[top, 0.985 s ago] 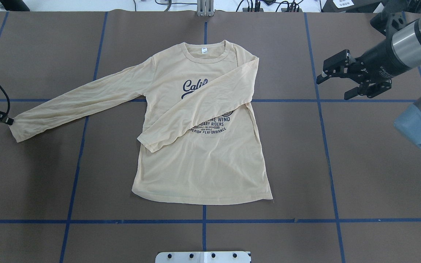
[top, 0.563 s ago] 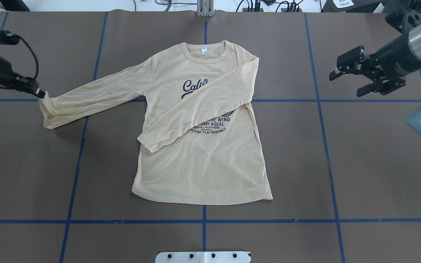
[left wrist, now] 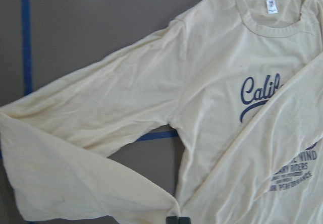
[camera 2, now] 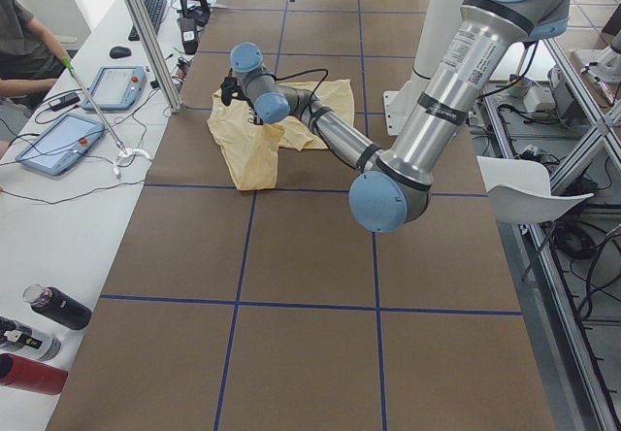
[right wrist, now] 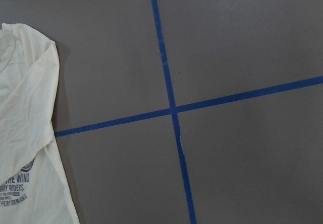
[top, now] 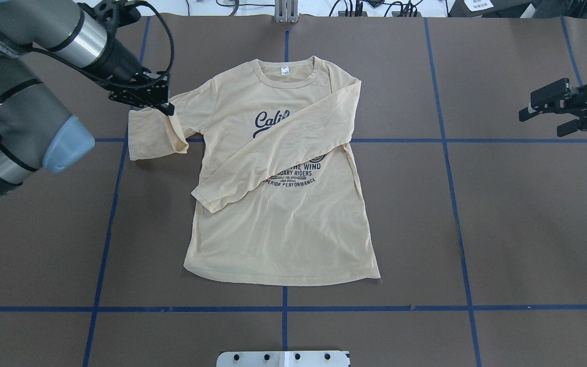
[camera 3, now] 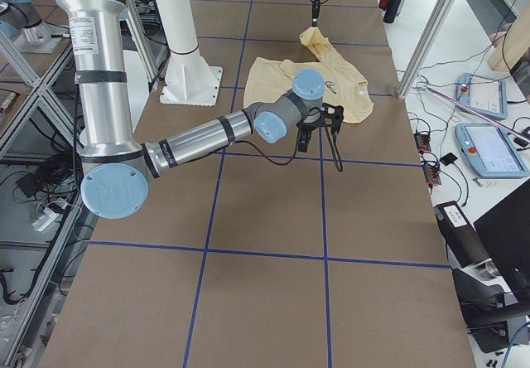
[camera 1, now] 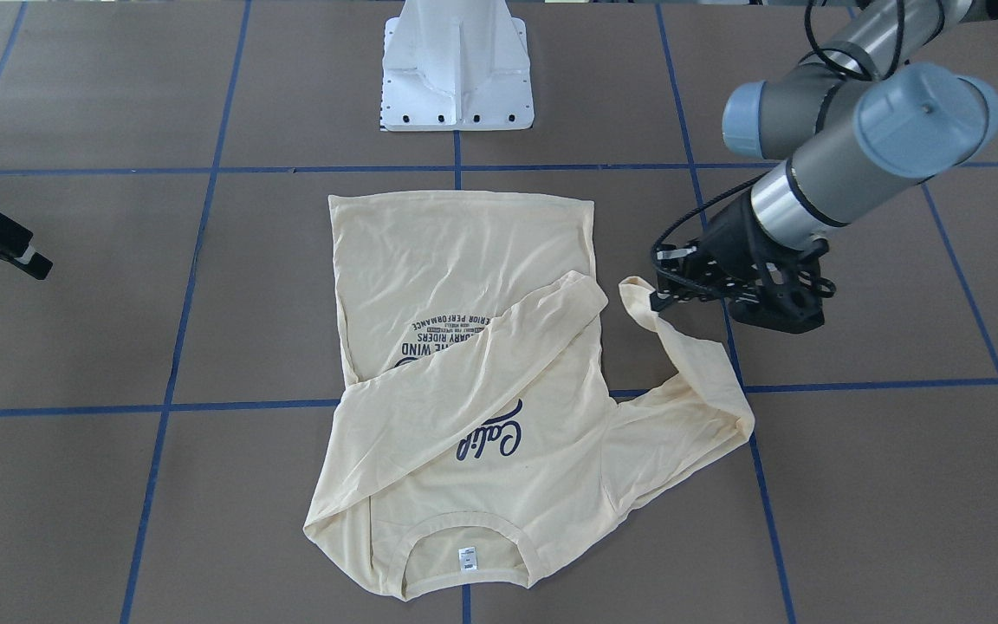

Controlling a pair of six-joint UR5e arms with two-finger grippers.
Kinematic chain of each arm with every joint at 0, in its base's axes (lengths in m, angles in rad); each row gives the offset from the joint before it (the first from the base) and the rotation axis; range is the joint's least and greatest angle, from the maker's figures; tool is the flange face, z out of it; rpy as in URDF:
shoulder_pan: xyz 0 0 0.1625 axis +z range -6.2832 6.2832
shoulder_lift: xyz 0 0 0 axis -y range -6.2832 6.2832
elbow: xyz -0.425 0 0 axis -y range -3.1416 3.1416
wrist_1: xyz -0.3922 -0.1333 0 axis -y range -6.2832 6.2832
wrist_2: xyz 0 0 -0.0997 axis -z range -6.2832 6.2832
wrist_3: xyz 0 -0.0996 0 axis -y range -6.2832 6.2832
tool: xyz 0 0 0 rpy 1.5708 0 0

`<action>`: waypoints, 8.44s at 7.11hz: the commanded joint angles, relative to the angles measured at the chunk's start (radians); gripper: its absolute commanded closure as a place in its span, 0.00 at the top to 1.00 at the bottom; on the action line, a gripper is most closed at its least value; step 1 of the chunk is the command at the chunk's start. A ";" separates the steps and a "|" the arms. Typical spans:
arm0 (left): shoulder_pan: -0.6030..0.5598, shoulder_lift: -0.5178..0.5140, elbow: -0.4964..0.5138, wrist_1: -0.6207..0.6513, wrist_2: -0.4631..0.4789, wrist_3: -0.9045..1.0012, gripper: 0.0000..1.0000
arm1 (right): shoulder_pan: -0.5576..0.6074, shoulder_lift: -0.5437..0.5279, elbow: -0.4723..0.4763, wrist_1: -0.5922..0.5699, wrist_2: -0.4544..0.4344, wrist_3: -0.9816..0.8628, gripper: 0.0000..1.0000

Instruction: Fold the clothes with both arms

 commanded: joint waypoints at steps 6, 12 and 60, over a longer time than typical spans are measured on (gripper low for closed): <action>0.211 -0.348 0.254 -0.119 0.217 -0.211 0.00 | 0.059 -0.022 -0.015 0.001 0.000 -0.060 1.00; 0.226 -0.437 0.385 -0.192 0.288 -0.233 0.00 | 0.058 -0.022 -0.016 0.001 -0.002 -0.060 1.00; 0.689 0.379 -0.370 -0.056 0.743 -0.808 0.65 | -1.139 -0.065 0.351 -0.122 -1.057 1.401 0.00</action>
